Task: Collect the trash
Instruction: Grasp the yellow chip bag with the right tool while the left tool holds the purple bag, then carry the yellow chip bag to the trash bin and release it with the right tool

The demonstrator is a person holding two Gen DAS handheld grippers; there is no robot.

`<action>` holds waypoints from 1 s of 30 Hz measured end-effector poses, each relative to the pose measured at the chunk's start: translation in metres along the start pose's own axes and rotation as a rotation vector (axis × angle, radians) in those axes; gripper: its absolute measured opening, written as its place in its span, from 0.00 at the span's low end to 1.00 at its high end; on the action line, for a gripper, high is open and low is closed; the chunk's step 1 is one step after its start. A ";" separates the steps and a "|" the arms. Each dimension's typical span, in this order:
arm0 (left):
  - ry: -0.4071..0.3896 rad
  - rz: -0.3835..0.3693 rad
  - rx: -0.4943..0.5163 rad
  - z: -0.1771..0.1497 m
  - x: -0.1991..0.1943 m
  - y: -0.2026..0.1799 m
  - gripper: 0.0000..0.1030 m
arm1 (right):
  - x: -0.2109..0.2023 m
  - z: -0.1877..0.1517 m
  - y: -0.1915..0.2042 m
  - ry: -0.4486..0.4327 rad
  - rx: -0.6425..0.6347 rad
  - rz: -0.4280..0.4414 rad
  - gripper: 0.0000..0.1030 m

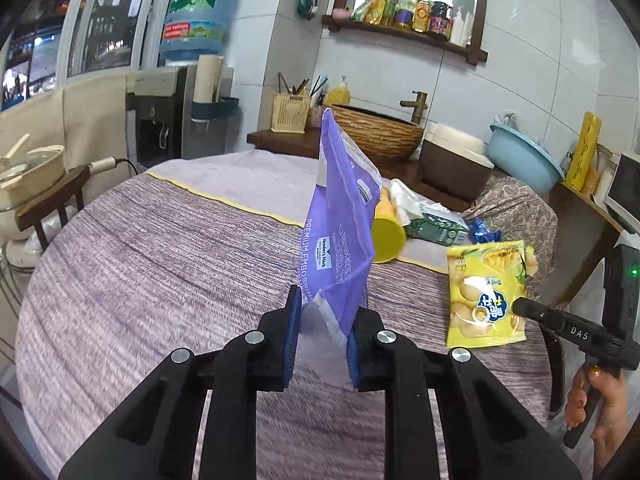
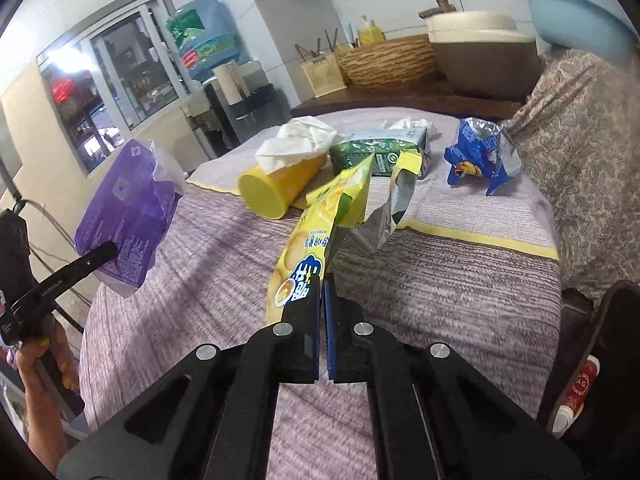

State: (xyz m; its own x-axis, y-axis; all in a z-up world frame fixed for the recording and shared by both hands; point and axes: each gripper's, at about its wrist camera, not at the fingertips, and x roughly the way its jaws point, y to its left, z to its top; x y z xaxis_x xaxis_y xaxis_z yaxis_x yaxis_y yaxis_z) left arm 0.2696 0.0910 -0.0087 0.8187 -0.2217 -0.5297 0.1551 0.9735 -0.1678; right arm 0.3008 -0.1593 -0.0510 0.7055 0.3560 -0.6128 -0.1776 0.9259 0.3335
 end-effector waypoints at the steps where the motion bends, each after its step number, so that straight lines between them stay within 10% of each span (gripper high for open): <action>1: -0.010 0.009 0.005 -0.005 -0.008 -0.008 0.20 | -0.006 -0.003 0.003 -0.007 -0.008 0.003 0.03; 21: -0.039 -0.166 0.071 -0.040 -0.034 -0.129 0.20 | -0.122 -0.061 -0.048 -0.119 0.078 -0.143 0.04; 25: -0.046 -0.173 0.063 -0.038 -0.038 -0.130 0.20 | -0.106 -0.060 -0.065 -0.091 0.129 -0.130 0.59; 30: -0.043 -0.148 0.050 -0.042 -0.040 -0.122 0.20 | -0.077 -0.066 -0.063 -0.039 0.071 -0.209 0.59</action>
State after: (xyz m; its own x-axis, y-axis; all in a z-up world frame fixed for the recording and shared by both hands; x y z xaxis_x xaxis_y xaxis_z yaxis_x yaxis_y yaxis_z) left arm 0.1946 -0.0210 -0.0021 0.8076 -0.3615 -0.4660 0.3024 0.9322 -0.1989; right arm 0.2124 -0.2367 -0.0725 0.7483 0.1507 -0.6460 0.0229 0.9674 0.2523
